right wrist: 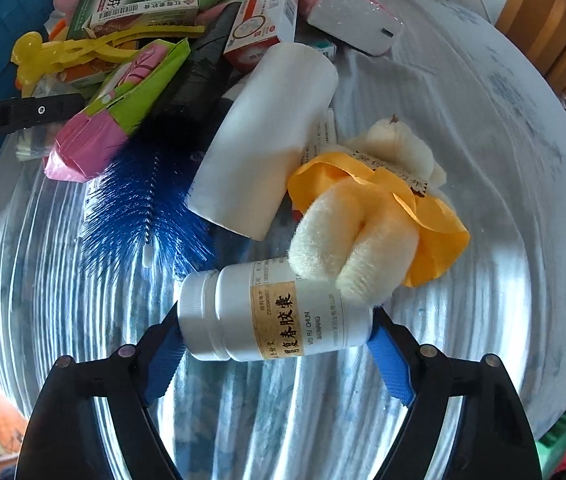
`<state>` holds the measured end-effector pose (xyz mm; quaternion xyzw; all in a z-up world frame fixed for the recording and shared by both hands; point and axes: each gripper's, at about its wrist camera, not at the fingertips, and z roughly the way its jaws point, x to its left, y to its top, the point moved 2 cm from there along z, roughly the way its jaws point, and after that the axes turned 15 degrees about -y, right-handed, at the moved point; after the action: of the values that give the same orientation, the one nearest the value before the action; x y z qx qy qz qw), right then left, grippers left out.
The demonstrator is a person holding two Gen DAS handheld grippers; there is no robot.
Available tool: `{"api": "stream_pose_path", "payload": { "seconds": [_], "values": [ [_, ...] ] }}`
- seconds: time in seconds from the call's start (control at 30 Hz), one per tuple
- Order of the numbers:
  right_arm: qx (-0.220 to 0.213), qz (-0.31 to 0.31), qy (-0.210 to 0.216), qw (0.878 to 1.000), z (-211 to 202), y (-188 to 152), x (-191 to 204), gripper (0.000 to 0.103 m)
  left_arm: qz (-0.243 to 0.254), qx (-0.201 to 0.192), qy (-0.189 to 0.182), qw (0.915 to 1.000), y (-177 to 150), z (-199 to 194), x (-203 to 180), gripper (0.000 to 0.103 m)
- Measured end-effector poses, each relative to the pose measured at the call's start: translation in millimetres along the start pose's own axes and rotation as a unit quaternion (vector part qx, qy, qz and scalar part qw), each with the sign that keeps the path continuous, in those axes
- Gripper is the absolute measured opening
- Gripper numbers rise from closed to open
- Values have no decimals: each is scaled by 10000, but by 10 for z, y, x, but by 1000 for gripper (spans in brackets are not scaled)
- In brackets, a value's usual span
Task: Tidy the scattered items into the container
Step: 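Grasp the clear tape roll with the left tool while the right tool grasps the white pill bottle, then lift the tape roll with the left tool while the right tool carries the pill bottle to the crate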
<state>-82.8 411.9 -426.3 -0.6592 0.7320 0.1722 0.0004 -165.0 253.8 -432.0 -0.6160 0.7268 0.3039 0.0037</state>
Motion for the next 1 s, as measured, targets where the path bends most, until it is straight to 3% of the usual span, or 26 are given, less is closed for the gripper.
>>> {"api": "stream_pose_path", "payload": {
  "seconds": [0.37,0.63,1.0],
  "values": [
    [-79,241,184,9995,-332,-56,-6,82,53,-269,-90,9996,-117,-492,-74,19],
    [-345,392,251,9983,-737,-11,16,82,143,-453,-133,9988,-139,-834,-181,19],
    [-824,681,255,9939,-1296,161,-290,82,544,-689,9,9961,-51,-1346,-446,19]
  ]
}}
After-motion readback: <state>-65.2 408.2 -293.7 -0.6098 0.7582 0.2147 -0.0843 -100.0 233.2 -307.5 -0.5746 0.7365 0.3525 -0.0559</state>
